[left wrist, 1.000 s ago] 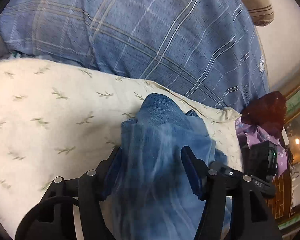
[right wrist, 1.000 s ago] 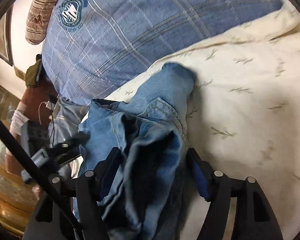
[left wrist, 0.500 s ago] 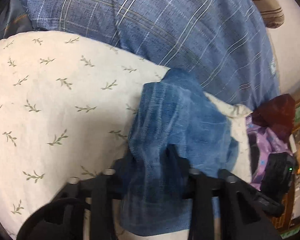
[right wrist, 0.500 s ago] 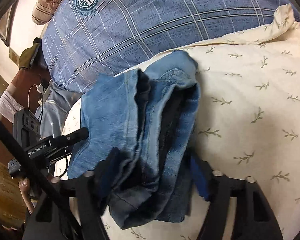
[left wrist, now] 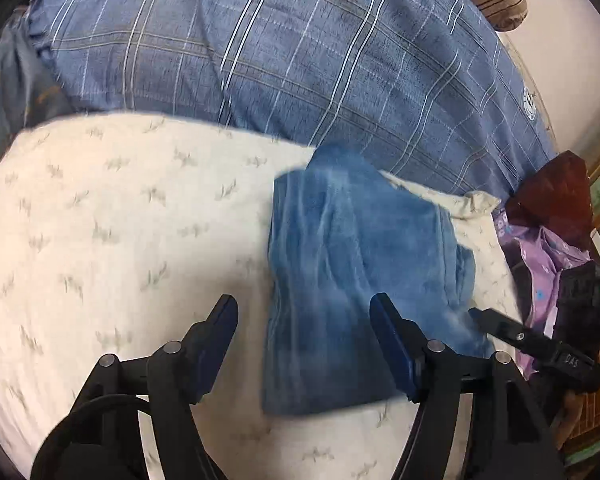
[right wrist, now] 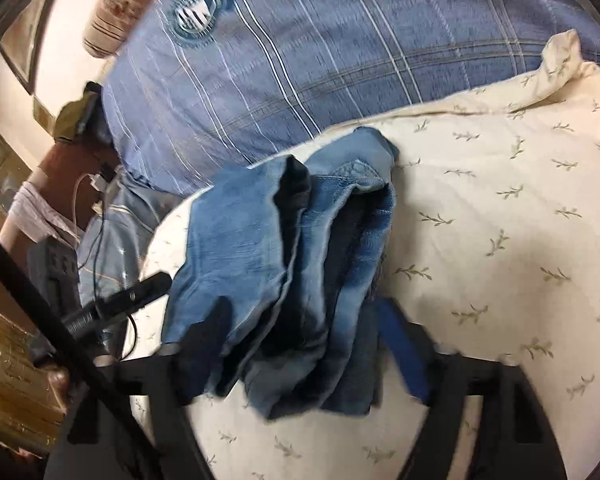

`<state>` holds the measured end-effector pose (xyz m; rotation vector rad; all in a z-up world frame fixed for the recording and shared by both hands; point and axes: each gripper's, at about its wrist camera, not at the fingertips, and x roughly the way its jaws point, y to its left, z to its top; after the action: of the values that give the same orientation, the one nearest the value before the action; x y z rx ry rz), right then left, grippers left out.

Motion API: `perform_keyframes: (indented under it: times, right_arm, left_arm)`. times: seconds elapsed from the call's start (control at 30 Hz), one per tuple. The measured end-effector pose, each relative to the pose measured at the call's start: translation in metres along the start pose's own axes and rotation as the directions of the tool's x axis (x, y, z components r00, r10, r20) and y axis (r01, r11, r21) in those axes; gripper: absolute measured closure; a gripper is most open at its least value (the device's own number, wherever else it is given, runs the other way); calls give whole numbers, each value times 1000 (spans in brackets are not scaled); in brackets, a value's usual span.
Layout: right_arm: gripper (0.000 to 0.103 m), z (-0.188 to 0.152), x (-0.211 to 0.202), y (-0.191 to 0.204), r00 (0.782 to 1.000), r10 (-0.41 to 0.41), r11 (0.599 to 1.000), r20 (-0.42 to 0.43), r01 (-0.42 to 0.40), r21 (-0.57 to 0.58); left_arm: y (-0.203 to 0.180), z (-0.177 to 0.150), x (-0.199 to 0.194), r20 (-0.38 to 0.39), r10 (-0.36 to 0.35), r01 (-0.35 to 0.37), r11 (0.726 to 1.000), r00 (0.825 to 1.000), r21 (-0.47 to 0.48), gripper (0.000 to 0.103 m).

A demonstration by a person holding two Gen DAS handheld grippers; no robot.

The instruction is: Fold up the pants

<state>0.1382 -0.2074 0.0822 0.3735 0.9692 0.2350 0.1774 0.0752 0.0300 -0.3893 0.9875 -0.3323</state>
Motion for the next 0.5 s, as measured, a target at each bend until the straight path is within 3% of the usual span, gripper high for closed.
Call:
perform_keyframes:
  times: [0.13, 0.2, 0.23, 0.3, 0.33, 0.37, 0.5]
  right_arm:
    - [20, -23, 11, -1, 999, 22, 999, -40, -21, 37]
    - [23, -25, 24, 6, 997, -1, 1000, -83, 2, 11]
    - [31, -26, 27, 10, 995, -57, 998, -83, 55, -26]
    - [44, -27, 24, 15, 993, -89, 995, -73, 85, -59]
    - [56, -26, 19, 15, 994, -86, 995, -61, 83, -55]
    - [62, -24, 11, 19, 995, -89, 994, -45, 85, -70]
    - [64, -27, 17, 16, 992, -109, 990, -62, 103, -97]
  left_arm:
    - [-5, -11, 19, -97, -23, 19, 999, 995, -40, 37]
    - [-6, -10, 23, -100, -35, 31, 999, 994, -42, 48]
    - [-7, -8, 24, -101, -40, 36, 999, 994, -40, 53]
    - [-9, -5, 15, -78, -104, 100, 994, 991, -49, 71]
    - [-10, -2, 8, -58, -144, 141, 989, 988, -48, 72]
    - [-11, -1, 5, -45, -152, 151, 988, 987, -34, 73]
    - [-1, -6, 21, -77, -92, 91, 996, 993, -25, 66]
